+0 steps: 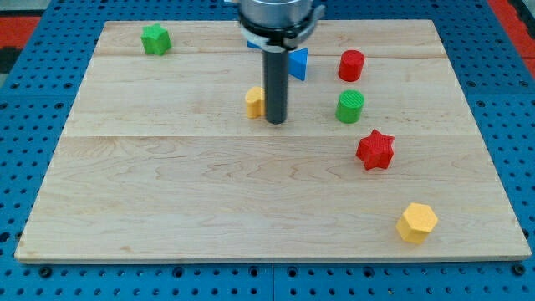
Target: Push yellow heart diagonally below green star
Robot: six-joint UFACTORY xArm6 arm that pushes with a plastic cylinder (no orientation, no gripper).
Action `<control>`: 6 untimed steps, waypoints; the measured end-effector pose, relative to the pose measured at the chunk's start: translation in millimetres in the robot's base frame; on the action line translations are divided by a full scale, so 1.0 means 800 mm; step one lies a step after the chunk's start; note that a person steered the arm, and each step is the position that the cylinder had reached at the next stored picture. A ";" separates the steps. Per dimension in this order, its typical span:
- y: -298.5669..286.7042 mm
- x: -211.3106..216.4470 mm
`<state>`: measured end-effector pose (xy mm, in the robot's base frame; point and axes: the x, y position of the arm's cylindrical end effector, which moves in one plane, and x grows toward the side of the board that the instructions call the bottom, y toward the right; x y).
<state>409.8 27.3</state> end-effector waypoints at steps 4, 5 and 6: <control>-0.045 -0.027; -0.168 -0.028; -0.223 -0.065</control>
